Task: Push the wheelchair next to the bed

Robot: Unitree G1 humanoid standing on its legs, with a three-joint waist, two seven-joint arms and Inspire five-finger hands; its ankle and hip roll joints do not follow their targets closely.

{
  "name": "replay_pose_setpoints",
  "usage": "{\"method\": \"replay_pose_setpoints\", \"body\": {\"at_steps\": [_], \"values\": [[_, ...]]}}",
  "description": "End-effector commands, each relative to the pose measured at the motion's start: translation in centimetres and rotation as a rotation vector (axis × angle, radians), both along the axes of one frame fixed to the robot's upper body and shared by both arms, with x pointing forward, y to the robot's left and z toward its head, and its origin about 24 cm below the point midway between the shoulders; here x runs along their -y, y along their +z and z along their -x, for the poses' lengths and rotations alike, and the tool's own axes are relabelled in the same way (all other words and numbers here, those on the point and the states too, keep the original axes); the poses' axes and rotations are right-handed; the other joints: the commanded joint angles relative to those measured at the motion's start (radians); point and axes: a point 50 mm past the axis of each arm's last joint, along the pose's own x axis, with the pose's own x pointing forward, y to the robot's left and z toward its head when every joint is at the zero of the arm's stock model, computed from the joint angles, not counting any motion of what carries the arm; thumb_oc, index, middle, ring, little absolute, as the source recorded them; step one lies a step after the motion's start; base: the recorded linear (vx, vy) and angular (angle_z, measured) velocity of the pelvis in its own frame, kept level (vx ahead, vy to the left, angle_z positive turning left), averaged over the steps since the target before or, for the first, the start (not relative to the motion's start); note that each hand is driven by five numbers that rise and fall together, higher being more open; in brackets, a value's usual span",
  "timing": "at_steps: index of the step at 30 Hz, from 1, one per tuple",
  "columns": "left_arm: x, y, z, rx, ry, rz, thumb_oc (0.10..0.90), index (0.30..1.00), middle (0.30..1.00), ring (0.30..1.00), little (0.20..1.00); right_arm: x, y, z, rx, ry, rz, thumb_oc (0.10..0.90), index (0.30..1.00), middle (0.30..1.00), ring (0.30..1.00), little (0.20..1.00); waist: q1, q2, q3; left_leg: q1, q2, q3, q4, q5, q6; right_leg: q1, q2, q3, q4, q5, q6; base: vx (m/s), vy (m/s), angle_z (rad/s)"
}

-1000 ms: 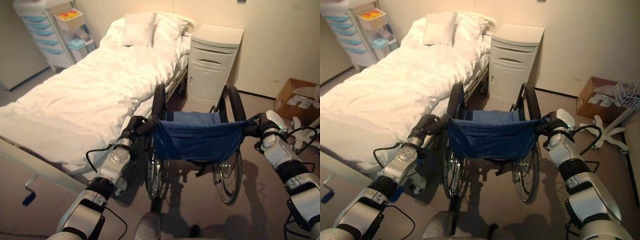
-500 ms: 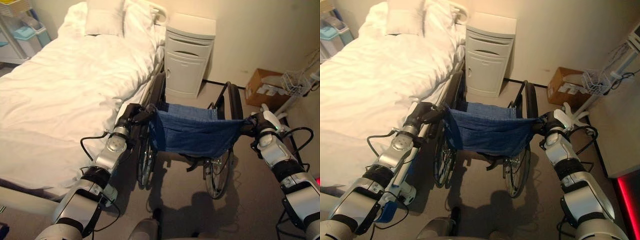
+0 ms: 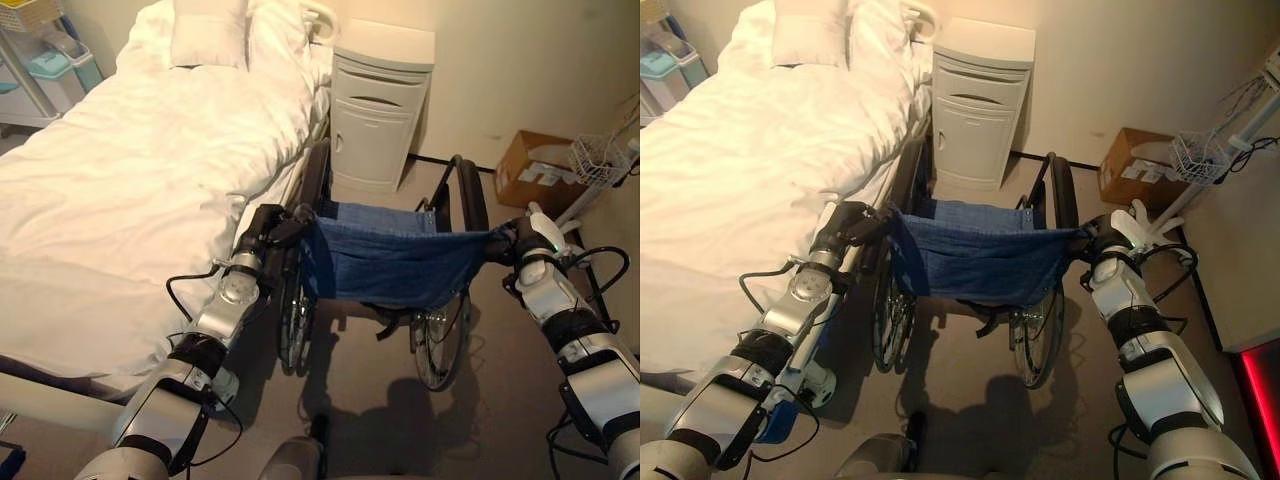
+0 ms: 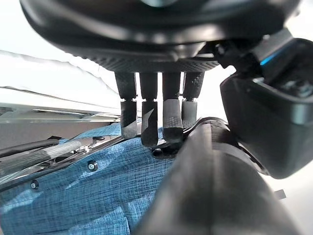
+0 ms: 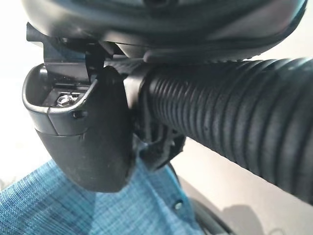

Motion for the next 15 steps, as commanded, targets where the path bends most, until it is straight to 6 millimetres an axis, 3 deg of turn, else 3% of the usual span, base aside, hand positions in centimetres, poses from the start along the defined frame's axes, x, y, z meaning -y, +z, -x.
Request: {"method": "replay_pose_setpoints", "body": {"at_steps": [1, 4, 8, 13, 15], "values": [[-1.9, -1.7, 0.7, -0.089, 0.049, -0.118, 0.400, 0.300, 0.300, 0.300, 0.300, -7.8, 0.4, -1.7, 0.059, 0.330, -0.088, 0.400, 0.300, 0.300, 0.300, 0.300, 0.015, -0.004, 0.134, 0.083, -0.039, 0.001, -0.023, -0.105, -0.011, -0.126, -0.043, 0.071, -0.140, 0.263, 0.026, 0.15, -0.168, -0.20], [-2.0, -1.2, 0.5, -0.086, 0.030, -0.124, 0.400, 0.300, 0.300, 0.300, 0.300, -7.9, 1.0, -1.9, 0.052, 0.315, -0.094, 0.400, 0.300, 0.300, 0.300, 0.300, -0.014, -0.011, 0.148, 0.125, -0.063, -0.048, -0.003, -0.146, -0.009, -0.189, -0.038, 0.104, -0.278, 0.285, 0.032, 0.27, -0.236, 0.21], [-2.6, -1.5, 0.8, -0.100, 0.045, -0.125, 0.400, 0.300, 0.300, 0.300, 0.300, -8.5, 1.1, -1.9, 0.013, 0.317, -0.124, 0.400, 0.300, 0.300, 0.300, 0.300, -0.027, -0.014, 0.150, 0.172, -0.051, -0.068, 0.011, -0.178, -0.023, -0.187, -0.025, 0.088, -0.301, 0.279, 0.036, 0.36, -0.251, 0.63], [-2.8, -1.8, 1.1, -0.115, 0.060, -0.133, 0.400, 0.300, 0.300, 0.300, 0.300, -8.7, 0.2, -1.3, -0.035, 0.316, -0.137, 0.400, 0.300, 0.300, 0.300, 0.300, -0.034, -0.031, 0.135, 0.170, 0.011, -0.027, 0.064, -0.194, -0.060, -0.135, -0.027, 0.042, -0.225, 0.228, 0.032, 0.21, -0.174, 0.42], [-2.6, -1.4, 0.4, -0.118, 0.068, -0.109, 0.400, 0.300, 0.300, 0.300, 0.300, -7.6, 0.1, -1.3, -0.033, 0.278, -0.167, 0.400, 0.300, 0.300, 0.300, 0.300, -0.071, -0.030, 0.121, 0.217, 0.051, -0.023, 0.050, -0.211, -0.084, -0.138, -0.025, 0.021, -0.218, 0.220, 0.014, 0.18, -0.131, 0.67]]}}
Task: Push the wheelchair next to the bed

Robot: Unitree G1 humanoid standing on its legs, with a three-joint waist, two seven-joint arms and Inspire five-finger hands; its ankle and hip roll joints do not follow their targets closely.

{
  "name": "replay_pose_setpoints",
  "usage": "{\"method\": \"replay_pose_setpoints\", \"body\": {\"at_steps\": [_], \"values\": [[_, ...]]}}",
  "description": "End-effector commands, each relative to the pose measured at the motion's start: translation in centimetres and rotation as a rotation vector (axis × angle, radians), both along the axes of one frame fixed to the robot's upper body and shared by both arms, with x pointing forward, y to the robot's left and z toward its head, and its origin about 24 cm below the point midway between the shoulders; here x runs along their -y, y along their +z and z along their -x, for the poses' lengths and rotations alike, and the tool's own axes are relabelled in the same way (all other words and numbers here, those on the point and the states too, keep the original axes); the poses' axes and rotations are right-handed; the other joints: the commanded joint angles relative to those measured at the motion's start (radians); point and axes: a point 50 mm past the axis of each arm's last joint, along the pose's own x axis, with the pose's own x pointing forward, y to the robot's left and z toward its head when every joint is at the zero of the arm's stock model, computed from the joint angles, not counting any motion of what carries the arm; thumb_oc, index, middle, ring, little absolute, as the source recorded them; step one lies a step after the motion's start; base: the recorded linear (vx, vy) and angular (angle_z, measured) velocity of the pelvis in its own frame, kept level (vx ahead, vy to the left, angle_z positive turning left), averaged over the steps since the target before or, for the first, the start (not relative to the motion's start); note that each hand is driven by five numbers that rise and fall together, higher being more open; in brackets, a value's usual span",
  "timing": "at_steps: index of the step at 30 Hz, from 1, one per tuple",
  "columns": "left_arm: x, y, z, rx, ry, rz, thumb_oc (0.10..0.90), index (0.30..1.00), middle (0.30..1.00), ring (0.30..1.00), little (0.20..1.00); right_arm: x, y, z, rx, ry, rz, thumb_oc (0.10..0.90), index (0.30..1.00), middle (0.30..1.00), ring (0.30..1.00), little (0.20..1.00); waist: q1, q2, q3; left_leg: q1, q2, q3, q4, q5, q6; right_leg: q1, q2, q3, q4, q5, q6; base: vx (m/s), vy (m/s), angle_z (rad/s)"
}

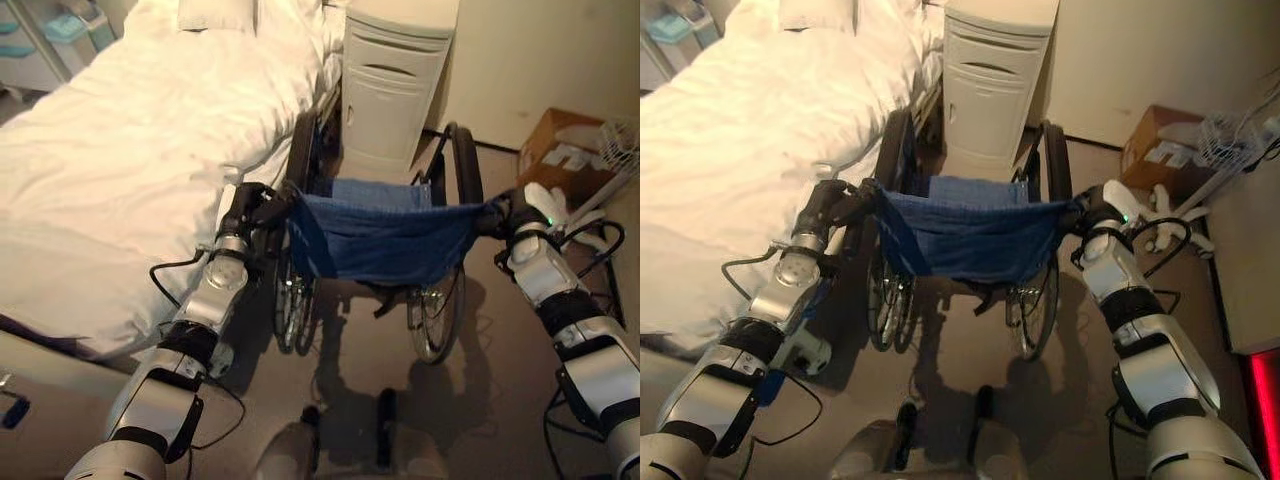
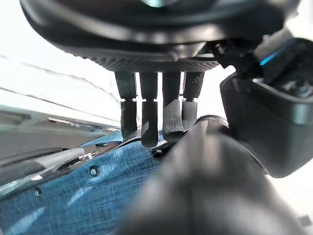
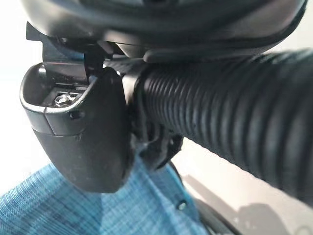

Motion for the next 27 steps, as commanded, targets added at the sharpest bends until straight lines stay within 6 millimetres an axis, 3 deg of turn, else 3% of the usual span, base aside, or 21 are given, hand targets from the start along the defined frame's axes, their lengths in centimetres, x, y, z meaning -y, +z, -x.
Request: {"method": "replay_pose_setpoints", "body": {"at_steps": [1, 3, 4, 5, 6, 9, 12, 13, 16, 27], "values": [[-1.4, -4.7, 1.3, -0.214, 0.047, -0.097, 0.400, 0.300, 0.300, 0.300, 0.300, -6.5, -4.6, 0.0, -0.151, 0.262, -0.181, 0.400, 0.300, 0.300, 0.300, 0.300, 0.005, -0.020, -0.020, 0.155, 0.024, 0.008, -0.030, -0.051, -0.042, -0.009, -0.038, -0.003, -0.037, 0.114, -0.039, 0.12, -0.045, 0.90], [-1.2, -5.0, 1.4, -0.221, 0.052, -0.081, 0.400, 0.300, 0.300, 0.300, 0.300, -6.4, -5.0, 0.1, -0.164, 0.262, -0.189, 0.400, 0.300, 0.300, 0.300, 0.300, -0.011, -0.017, -0.030, 0.180, 0.049, 0.003, 0.023, -0.020, -0.062, -0.014, -0.036, -0.012, -0.028, 0.109, -0.053, 0.09, 0.011, 0.60], [-1.0, -5.5, 1.6, -0.225, 0.055, -0.066, 0.400, 0.300, 0.300, 0.300, 0.300, -6.2, -5.4, 0.3, -0.175, 0.266, -0.176, 0.400, 0.300, 0.300, 0.300, 0.300, -0.023, -0.011, -0.037, 0.186, 0.073, -0.001, 0.077, 0.043, -0.079, -0.009, -0.028, -0.019, -0.025, 0.102, -0.068, 0.19, 0.037, 0.11], [-0.6, -6.0, 1.9, -0.225, 0.045, -0.043, 0.400, 0.300, 0.300, 0.300, 0.300, -6.0, -6.1, 0.7, -0.170, 0.255, -0.181, 0.400, 0.300, 0.300, 0.300, 0.300, -0.012, -0.019, -0.027, 0.090, 0.069, -0.007, 0.164, 0.133, -0.079, 0.048, -0.017, -0.011, -0.034, 0.081, -0.089, 0.25, 0.040, 0.04], [-0.2, -6.1, 1.9, -0.220, 0.029, -0.050, 0.400, 0.300, 0.300, 0.300, 0.300, -6.1, -6.3, 0.8, -0.162, 0.246, -0.182, 0.400, 0.300, 0.300, 0.300, 0.300, 0.009, -0.016, 0.000, 0.018, 0.069, 0.002, 0.166, 0.146, -0.079, 0.114, -0.002, 0.006, -0.046, 0.064, -0.092, 0.26, 0.062, 0.25], [0.6, -5.5, 1.4, -0.205, -0.001, -0.039, 0.400, 0.300, 0.300, 0.300, 0.300, -6.6, -6.1, 0.4, -0.137, 0.234, -0.166, 0.400, 0.300, 0.300, 0.300, 0.300, 0.067, 0.014, 0.053, -0.130, 0.030, 0.049, -0.030, 0.216, -0.104, 0.242, 0.043, 0.036, -0.099, 0.034, -0.083, 0.20, 0.126, -0.01], [0.8, -5.9, 1.6, -0.219, 0.001, -0.021, 0.400, 0.300, 0.300, 0.300, 0.300, -6.4, -5.8, 0.4, -0.151, 0.235, -0.157, 0.400, 0.300, 0.300, 0.300, 0.300, 0.061, 0.011, 0.048, -0.088, 0.018, 0.048, -0.023, 0.169, -0.081, 0.237, 0.025, 0.035, -0.103, 0.028, -0.076, 0.18, 0.173, -0.70], [0.1, -6.0, 1.7, -0.235, 0.001, -0.034, 0.400, 0.300, 0.300, 0.300, 0.300, -6.1, -6.4, 0.8, -0.169, 0.239, -0.155, 0.400, 0.300, 0.300, 0.300, 0.300, 0.054, 0.024, 0.019, -0.003, 0.011, 0.043, -0.115, 0.142, -0.065, 0.208, 0.013, 0.010, -0.081, 0.026, -0.055, 0.17, 0.143, -0.57], [-0.8, -6.1, 1.9, -0.249, 0.035, -0.031, 0.400, 0.300, 0.300, 0.300, 0.300, -6.3, -6.5, 0.9, -0.171, 0.270, -0.140, 0.400, 0.300, 0.300, 0.300, 0.300, 0.062, 0.026, -0.012, 0.066, 0.007, 0.054, -0.193, 0.138, -0.050, 0.201, -0.002, -0.007, -0.083, 0.035, -0.032, 0.20, 0.116, -0.35], [-0.3, -5.2, 1.5, -0.218, 0.006, -0.055, 0.400, 0.300, 0.300, 0.300, 0.300, -6.4, -5.4, -0.1, -0.146, 0.269, -0.135, 0.400, 0.300, 0.300, 0.300, 0.300, 0.085, 0.021, -0.035, 0.073, -0.003, 0.051, -0.230, 0.141, -0.026, 0.185, -0.013, -0.009, -0.091, 0.045, -0.017, 0.04, 0.009, 0.00]]}}
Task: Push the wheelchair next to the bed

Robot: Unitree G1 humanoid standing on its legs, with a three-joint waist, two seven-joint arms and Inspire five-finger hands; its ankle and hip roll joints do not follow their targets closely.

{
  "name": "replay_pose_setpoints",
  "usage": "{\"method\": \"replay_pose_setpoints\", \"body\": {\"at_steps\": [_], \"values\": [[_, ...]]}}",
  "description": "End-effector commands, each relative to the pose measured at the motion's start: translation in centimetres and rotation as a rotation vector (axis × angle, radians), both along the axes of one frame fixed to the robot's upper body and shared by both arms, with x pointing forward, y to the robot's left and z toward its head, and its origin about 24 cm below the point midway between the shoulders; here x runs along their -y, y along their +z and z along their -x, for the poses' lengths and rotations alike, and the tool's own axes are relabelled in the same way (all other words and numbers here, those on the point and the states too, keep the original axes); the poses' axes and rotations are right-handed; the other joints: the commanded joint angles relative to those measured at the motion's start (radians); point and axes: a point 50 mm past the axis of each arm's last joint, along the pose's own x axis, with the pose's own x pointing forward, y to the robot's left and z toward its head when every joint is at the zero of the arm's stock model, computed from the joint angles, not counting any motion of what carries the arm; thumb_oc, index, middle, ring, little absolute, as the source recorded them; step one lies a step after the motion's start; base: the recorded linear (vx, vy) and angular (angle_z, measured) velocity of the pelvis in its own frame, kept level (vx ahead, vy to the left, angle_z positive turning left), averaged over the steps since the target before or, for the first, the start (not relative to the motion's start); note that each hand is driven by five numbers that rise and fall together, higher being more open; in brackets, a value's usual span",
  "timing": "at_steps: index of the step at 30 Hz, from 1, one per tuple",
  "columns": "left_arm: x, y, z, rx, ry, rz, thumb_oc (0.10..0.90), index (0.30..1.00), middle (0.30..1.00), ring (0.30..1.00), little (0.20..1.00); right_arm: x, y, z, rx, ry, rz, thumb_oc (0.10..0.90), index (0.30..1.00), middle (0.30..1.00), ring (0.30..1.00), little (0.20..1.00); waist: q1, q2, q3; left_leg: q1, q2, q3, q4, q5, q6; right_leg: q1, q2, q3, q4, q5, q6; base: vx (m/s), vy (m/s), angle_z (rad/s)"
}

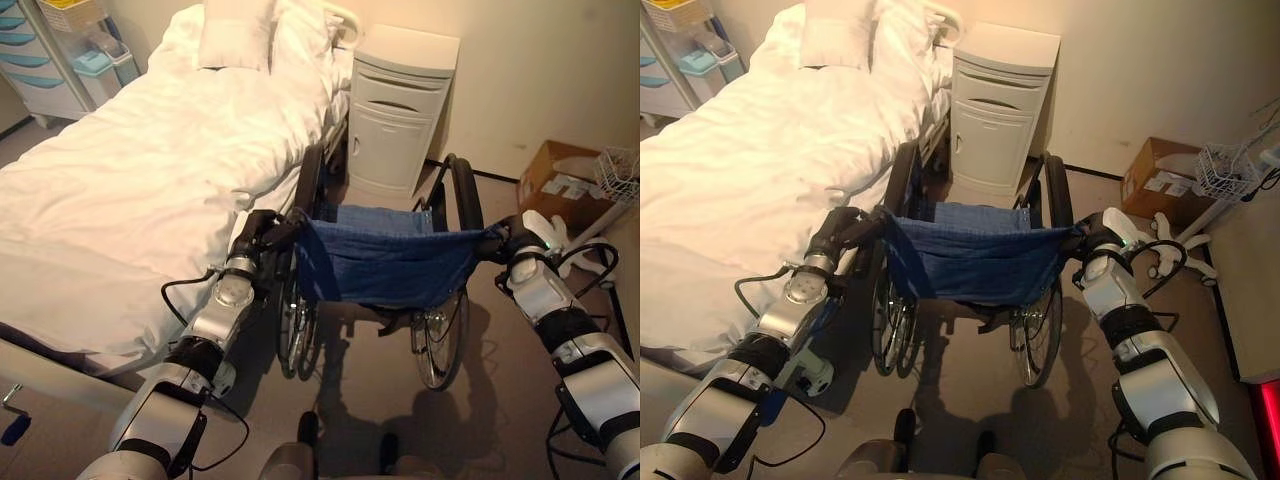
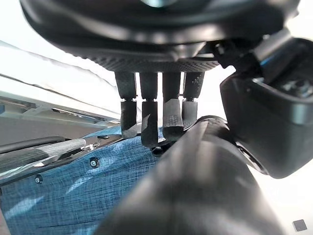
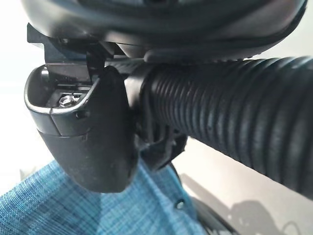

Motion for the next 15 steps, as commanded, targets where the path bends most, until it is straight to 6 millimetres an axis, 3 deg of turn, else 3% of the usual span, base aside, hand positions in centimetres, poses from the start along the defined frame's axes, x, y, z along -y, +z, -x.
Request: {"method": "replay_pose_setpoints", "body": {"at_steps": [1, 2, 3, 9, 15], "values": [[-0.6, -2.3, 0.6, -0.113, 0.010, -0.103, 0.411, 0.316, 0.316, 0.316, 0.316, -6.2, -1.6, -0.9, -0.044, 0.289, -0.113, 0.400, 0.300, 0.300, 0.300, 0.300, 0.050, 0.027, 0.043, 0.060, -0.030, 0.004, -0.027, -0.023, 0.025, -0.002, -0.039, 0.020, 0.099, -0.014, 0.037, 0.01, 0.022, 0.07], [-0.6, -2.3, 0.6, -0.112, 0.011, -0.104, 0.482, 0.422, 0.422, 0.422, 0.422, -6.2, -1.6, -0.9, -0.043, 0.287, -0.111, 0.461, 0.392, 0.392, 0.392, 0.392, 0.050, 0.027, 0.043, 0.061, -0.030, 0.004, -0.027, -0.024, 0.025, -0.002, -0.039, 0.019, 0.100, -0.014, 0.037, 0.00, 0.018, 0.05], [-0.7, -2.4, 0.6, -0.117, 0.010, -0.112, 0.800, 0.900, 0.900, 0.900, 0.900, -6.1, -1.7, -0.8, -0.044, 0.283, -0.107, 0.800, 0.900, 0.900, 0.900, 0.900, 0.049, 0.028, 0.043, 0.064, -0.029, 0.003, -0.026, -0.026, 0.028, -0.002, -0.039, 0.021, 0.104, -0.015, 0.037, 0.00, 0.000, 0.00], [-1.3, -2.6, 1.0, -0.140, -0.007, -0.127, 0.800, 0.900, 0.900, 0.900, 0.900, -5.9, -1.3, -0.5, -0.046, 0.297, -0.143, 0.800, 0.900, 0.900, 0.900, 0.900, 0.041, 0.027, 0.035, 0.080, -0.022, 0.009, -0.033, -0.030, 0.030, 0.008, -0.032, 0.030, 0.101, -0.016, 0.037, 0.01, 0.001, -0.04], [-2.6, -1.8, 1.1, -0.156, -0.021, -0.079, 0.800, 0.900, 0.900, 0.900, 0.900, -5.7, 0.4, -0.6, -0.060, 0.317, -0.399, 0.800, 0.900, 0.900, 0.900, 0.900, 0.033, 0.022, 0.018, 0.100, -0.014, 0.015, -0.040, -0.036, 0.028, 0.016, -0.027, 0.031, 0.104, -0.022, 0.034, 0.00, -0.003, -0.01]]}}
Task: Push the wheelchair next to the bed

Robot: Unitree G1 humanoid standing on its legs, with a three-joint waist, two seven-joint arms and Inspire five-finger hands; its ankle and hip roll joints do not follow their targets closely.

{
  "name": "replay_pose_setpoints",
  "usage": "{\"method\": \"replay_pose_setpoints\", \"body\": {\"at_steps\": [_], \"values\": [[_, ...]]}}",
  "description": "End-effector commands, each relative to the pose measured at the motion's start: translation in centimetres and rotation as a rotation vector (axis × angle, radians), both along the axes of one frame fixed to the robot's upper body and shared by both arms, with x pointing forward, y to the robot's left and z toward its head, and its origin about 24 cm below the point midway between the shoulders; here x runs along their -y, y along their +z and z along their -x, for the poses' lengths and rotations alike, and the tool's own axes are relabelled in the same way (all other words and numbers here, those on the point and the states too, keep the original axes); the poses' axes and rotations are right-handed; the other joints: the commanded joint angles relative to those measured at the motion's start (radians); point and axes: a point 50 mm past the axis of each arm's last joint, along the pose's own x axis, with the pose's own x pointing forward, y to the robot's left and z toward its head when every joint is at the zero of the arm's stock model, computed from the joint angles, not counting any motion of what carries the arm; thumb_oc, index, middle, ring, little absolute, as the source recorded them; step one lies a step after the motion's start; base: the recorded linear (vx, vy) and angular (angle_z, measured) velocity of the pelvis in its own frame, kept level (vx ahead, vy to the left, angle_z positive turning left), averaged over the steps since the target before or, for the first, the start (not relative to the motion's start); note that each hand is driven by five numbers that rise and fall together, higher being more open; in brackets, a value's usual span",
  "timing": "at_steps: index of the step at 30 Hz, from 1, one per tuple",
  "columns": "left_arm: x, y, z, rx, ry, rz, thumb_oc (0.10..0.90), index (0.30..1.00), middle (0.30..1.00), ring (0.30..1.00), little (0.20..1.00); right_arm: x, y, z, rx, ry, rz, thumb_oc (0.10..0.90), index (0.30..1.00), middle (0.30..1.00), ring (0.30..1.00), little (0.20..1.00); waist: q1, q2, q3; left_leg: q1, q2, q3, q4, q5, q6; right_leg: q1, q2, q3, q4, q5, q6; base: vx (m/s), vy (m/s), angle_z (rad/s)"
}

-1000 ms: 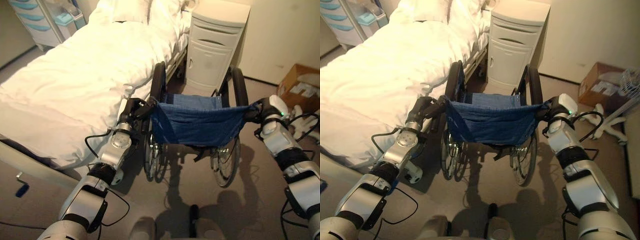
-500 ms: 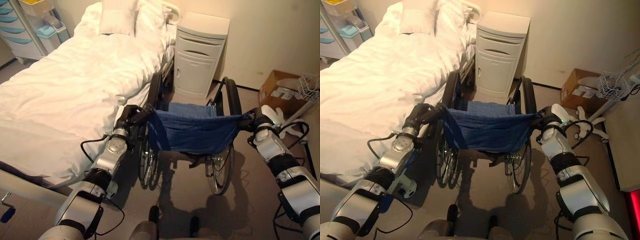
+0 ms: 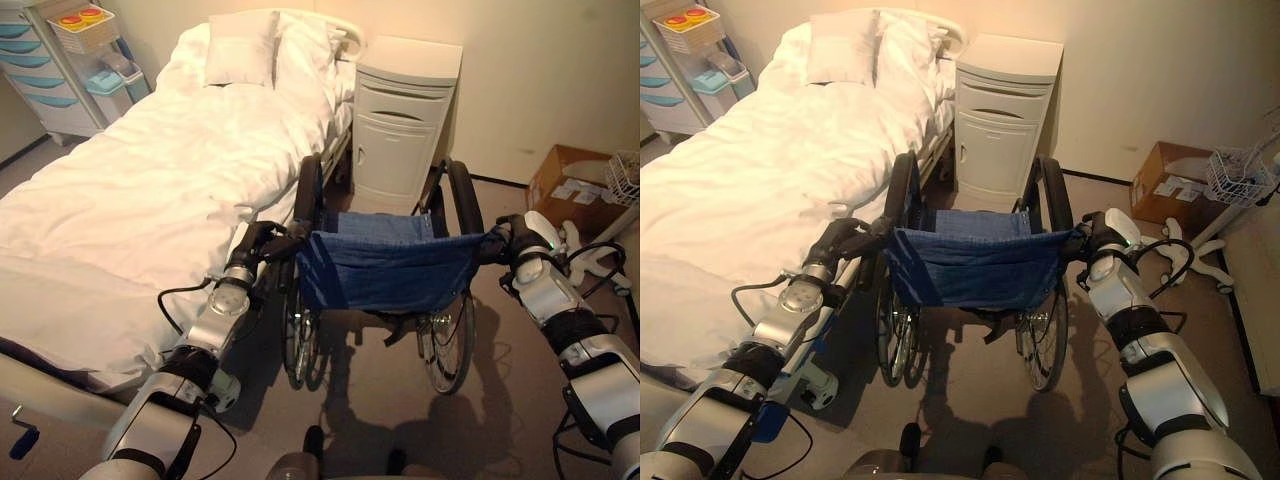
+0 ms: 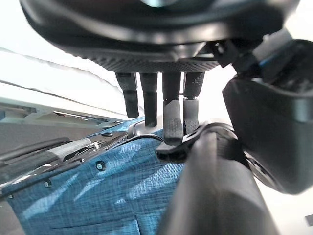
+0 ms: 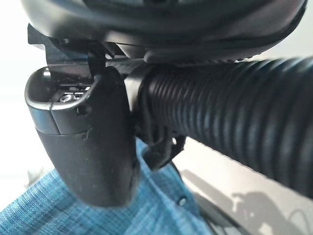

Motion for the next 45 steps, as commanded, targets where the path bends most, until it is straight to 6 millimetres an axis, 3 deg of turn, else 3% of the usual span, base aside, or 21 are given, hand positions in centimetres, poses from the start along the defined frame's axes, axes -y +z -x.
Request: {"method": "replay_pose_setpoints", "body": {"at_steps": [1, 10, 18, 28, 39, 45], "values": [[-1.7, -0.6, 0.2, -0.097, -0.013, -0.055, 0.800, 0.900, 0.900, 0.900, 0.900, -6.0, 0.7, -1.1, -0.026, 0.291, -0.357, 0.800, 0.900, 0.900, 0.900, 0.900, 0.033, -0.020, 0.033, 0.023, -0.030, 0.030, 0.028, -0.129, 0.021, -0.043, -0.051, 0.030, 0.123, -0.031, 0.030, 0.00, 0.000, 0.00], [-4.1, 1.0, 0.1, -0.114, -0.040, 0.094, 0.800, 0.900, 0.900, 0.900, 0.900, -3.1, 6.2, -1.9, 0.054, 0.303, -0.461, 0.800, 0.900, 0.900, 0.900, 0.900, 0.024, -0.030, -0.015, 0.056, -0.023, 0.043, 0.017, -0.138, 0.014, -0.023, -0.043, 0.025, 0.115, -0.042, 0.025, 0.00, 0.000, 0.00], [-5.3, 1.9, 0.3, -0.054, -0.021, 0.373, 0.800, 0.900, 0.900, 0.900, 0.900, -1.7, 8.0, -1.4, 0.209, 0.300, -0.637, 0.800, 0.900, 0.900, 0.900, 0.900, 0.015, -0.037, -0.037, 0.073, -0.017, 0.052, 0.004, -0.143, 0.009, -0.009, -0.038, 0.021, 0.096, -0.045, 0.022, 0.00, -0.008, -0.01], [-7.2, 0.7, 1.9, -0.004, 0.014, 0.603, 0.800, 0.900, 0.900, 0.900, 0.900, 1.1, 11.9, 0.0, 0.531, 0.320, -0.864, 0.800, 0.900, 0.900, 0.900, 0.900, -0.005, -0.043, -0.061, 0.088, -0.015, 0.061, -0.009, -0.156, 0.005, 0.003, -0.028, 0.020, 0.070, -0.055, 0.016, -0.01, -0.007, -0.02], [-9.4, 0.5, 3.0, 0.069, 0.054, 0.824, 0.800, 0.900, 0.900, 0.900, 0.900, 4.8, 12.9, 1.9, 0.683, 0.302, -1.085, 0.800, 0.900, 0.900, 0.900, 0.900, -0.024, -0.049, -0.079, 0.101, -0.009, 0.079, -0.022, -0.163, -0.002, 0.012, -0.021, 0.015, 0.047, -0.057, 0.014, 0.00, -0.001, 0.00], [-10.5, -1.6, 4.5, 0.041, 0.114, 0.874, 0.800, 0.900, 0.900, 0.900, 0.900, 5.8, 12.4, 2.7, 0.739, 0.332, -1.426, 0.800, 0.900, 0.900, 0.900, 0.900, -0.035, -0.051, -0.088, 0.108, -0.005, 0.088, -0.025, -0.171, -0.005, 0.018, -0.018, 0.012, 0.035, -0.059, 0.014, 0.00, -0.006, -0.02]]}}
